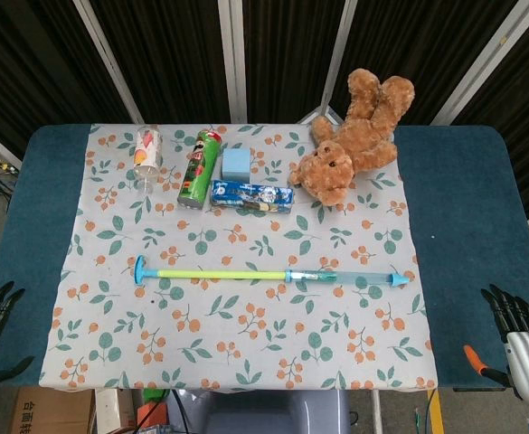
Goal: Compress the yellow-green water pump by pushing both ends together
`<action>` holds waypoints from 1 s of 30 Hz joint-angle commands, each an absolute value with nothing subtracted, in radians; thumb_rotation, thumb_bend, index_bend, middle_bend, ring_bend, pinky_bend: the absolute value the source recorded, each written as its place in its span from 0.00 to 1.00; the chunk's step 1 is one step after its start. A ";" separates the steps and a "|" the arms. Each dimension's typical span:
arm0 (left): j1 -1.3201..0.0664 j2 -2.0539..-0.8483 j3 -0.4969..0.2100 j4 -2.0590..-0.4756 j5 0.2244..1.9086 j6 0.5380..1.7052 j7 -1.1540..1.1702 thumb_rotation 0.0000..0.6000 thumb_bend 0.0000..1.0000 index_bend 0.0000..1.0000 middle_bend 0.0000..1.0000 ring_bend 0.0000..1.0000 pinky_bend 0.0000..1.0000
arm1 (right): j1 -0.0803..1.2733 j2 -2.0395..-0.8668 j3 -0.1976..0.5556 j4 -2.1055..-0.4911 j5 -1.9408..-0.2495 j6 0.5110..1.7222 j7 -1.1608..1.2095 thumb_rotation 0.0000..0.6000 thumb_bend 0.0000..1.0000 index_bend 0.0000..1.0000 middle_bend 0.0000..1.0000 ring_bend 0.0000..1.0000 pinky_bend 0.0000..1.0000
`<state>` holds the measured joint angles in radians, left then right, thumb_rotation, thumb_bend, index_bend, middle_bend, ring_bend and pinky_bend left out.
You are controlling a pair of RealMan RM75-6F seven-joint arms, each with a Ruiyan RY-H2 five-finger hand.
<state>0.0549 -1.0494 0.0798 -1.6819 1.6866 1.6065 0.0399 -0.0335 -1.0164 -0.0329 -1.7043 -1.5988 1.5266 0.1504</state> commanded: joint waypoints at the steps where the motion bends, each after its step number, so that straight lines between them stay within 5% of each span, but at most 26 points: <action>1: 0.055 -1.049 0.080 -1.682 1.686 1.606 0.041 1.00 0.10 0.00 0.00 0.00 0.06 | -0.034 -1.016 -0.033 -1.705 -1.599 1.527 0.152 1.00 0.33 0.00 0.00 0.00 0.00; 30: 0.028 -1.034 0.078 -1.707 1.666 1.548 0.073 1.00 0.10 0.03 0.00 0.00 0.08 | -0.020 -1.012 -0.038 -1.723 -1.597 1.495 0.147 1.00 0.33 0.00 0.00 0.00 0.00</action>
<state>0.0347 -1.0366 0.0812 -1.7017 1.6664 1.5549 0.0643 -0.0198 -1.0117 -0.0369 -1.7223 -1.5943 1.4945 0.1466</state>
